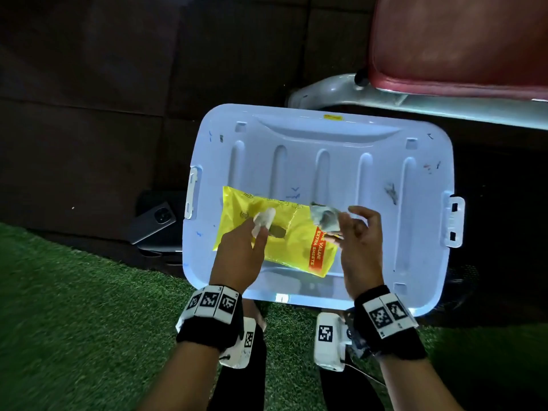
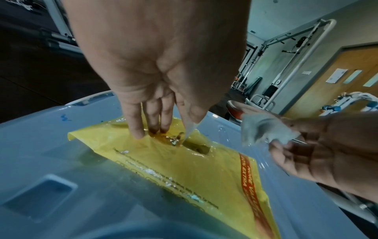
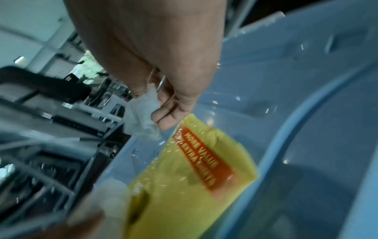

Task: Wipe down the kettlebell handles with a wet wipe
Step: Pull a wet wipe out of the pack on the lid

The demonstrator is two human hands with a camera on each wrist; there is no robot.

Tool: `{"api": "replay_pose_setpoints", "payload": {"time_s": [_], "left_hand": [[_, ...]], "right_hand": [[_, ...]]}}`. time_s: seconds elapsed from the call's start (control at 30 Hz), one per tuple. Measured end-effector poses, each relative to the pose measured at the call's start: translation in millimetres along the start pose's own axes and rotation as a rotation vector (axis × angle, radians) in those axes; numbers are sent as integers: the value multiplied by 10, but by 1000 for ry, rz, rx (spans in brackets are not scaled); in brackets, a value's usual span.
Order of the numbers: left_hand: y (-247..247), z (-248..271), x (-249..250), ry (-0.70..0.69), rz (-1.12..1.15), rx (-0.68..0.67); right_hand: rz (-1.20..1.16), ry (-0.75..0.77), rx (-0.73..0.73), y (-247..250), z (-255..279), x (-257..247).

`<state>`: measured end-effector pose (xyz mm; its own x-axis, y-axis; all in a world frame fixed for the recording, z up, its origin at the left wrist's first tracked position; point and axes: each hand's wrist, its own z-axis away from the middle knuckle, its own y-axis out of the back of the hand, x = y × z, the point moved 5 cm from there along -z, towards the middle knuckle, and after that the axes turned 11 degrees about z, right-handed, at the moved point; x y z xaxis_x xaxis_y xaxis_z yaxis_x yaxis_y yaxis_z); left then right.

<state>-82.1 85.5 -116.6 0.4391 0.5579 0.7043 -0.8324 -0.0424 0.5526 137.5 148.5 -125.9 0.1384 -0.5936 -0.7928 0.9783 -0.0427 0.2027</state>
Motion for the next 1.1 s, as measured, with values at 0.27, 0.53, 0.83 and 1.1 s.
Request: {"api": "replay_pose_setpoints", "payload": {"time_s": [0.27,0.53,0.83,1.1], "left_hand": [[-414,59,104,-137,-371,-236],[-694,104,-67,-99,-802,-367],[-547,180,137,-41,-598,-242],[-1129,1042,891,-429,-372,-275]], "right_hand": [[879,526,-9,-115,3,226],[919,379,46,-124,-113,270],[531,110,273,292,137,347],[72,-64,617,1827,1283,832]]}}
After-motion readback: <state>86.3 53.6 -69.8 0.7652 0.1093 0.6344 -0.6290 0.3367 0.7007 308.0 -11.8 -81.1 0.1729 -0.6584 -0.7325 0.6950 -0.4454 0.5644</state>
